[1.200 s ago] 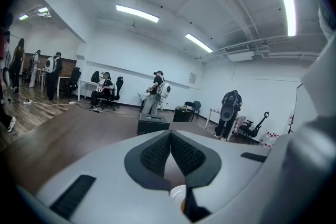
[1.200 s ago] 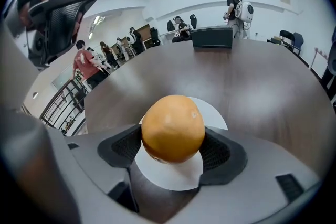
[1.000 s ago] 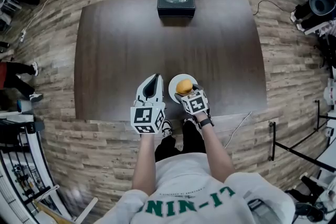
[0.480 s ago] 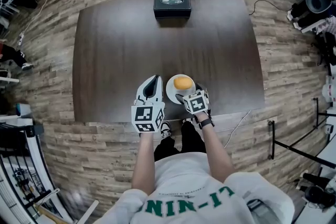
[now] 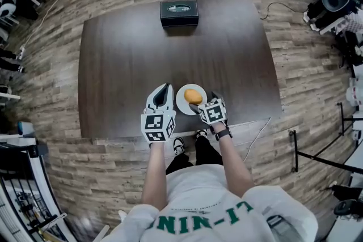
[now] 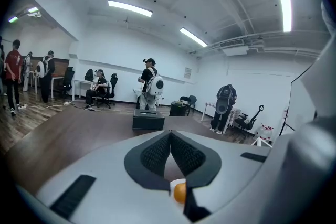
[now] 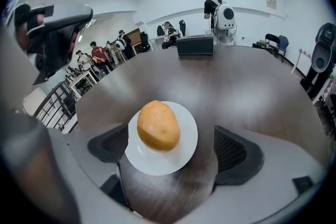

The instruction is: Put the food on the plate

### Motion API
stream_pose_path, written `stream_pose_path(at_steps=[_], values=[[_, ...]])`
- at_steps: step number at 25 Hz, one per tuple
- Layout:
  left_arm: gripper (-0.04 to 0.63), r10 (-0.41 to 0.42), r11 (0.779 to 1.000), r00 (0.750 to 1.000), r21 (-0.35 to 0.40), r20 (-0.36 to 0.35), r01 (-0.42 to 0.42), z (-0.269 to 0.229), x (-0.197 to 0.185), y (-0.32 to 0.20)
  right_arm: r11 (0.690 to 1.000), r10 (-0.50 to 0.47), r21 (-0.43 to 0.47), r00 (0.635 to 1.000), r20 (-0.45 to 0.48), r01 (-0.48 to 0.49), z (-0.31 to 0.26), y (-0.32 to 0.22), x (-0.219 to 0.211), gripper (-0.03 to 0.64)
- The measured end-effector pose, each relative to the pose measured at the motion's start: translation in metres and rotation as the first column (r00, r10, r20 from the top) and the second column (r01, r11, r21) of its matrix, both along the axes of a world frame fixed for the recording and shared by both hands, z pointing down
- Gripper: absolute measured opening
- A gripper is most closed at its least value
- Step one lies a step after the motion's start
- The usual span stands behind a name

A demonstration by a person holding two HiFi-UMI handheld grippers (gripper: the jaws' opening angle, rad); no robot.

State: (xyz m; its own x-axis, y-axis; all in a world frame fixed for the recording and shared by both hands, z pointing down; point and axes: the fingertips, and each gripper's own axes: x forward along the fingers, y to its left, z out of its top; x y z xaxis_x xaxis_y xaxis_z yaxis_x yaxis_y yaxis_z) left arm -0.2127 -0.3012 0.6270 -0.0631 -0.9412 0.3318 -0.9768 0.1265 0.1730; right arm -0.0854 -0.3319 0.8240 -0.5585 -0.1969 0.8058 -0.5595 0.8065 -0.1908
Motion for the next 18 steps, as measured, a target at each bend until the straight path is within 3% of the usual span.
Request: stream_pose_path(at_steps=[3, 9, 18], values=[[0.015, 0.006, 1.0, 1.0, 0.01, 0.004, -0.006, -0.007, 0.001, -0.002, 1.0, 0.016, 0.02, 1.0, 0.025, -0.017, -0.016, -0.005, 0.0, 0.506], [0.015, 0.009, 1.0, 1.0, 0.029, 0.012, -0.009, -0.022, 0.001, -0.005, 0.994, 0.095, 0.033, 0.981, 0.168, -0.102, -0.061, -0.018, -0.008, 0.502], [0.015, -0.015, 0.996, 0.998, 0.088, 0.057, 0.01, -0.061, -0.011, -0.009, 0.955, 0.084, 0.241, 0.939, 0.332, -0.171, -0.184, -0.054, -0.02, 0.357]])
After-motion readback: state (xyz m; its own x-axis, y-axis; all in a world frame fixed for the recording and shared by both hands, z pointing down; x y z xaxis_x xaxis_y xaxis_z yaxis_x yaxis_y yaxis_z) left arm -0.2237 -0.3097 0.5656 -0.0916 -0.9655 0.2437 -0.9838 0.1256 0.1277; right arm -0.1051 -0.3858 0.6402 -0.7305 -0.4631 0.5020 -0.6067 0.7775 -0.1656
